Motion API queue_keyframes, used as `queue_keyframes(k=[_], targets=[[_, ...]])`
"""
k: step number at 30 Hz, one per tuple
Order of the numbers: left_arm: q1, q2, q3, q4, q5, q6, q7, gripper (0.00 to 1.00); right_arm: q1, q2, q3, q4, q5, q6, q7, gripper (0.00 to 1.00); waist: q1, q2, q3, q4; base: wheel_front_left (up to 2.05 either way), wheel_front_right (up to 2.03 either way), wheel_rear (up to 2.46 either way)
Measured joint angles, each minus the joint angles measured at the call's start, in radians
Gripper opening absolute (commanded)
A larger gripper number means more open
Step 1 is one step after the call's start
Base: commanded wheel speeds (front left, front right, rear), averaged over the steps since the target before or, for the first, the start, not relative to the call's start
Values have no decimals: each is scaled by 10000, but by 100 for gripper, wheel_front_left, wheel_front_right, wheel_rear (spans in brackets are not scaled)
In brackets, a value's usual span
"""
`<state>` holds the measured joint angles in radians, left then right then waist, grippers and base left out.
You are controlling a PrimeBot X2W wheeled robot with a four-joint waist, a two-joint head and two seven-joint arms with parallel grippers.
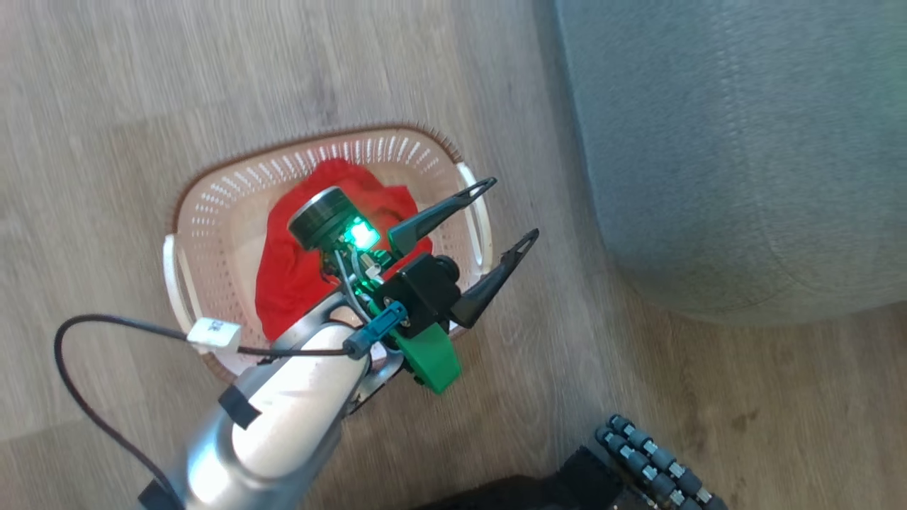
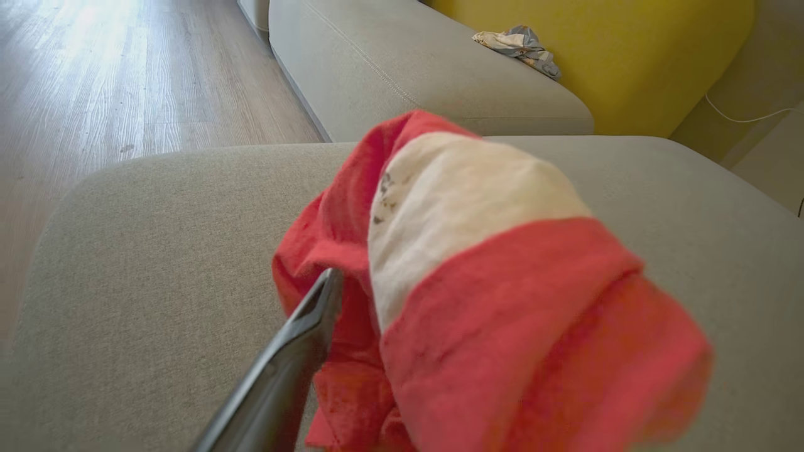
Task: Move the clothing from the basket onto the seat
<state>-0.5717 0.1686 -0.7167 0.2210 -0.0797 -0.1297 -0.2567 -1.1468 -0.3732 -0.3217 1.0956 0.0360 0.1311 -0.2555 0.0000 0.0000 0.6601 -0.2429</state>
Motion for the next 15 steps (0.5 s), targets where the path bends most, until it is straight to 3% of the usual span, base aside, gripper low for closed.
queue_keyframes(k=[10,15], targets=[[660,-554,464,6,-102,0,0,100,1461,261,203,-180,-414,0,0,100,0,1,-1585,-183,0,0,0],[1168,-759,880,-33,-207,0,0,100,2390,272,401,-884,-485,0,2,100,-1,1,-2418,-178,0,0,0]])
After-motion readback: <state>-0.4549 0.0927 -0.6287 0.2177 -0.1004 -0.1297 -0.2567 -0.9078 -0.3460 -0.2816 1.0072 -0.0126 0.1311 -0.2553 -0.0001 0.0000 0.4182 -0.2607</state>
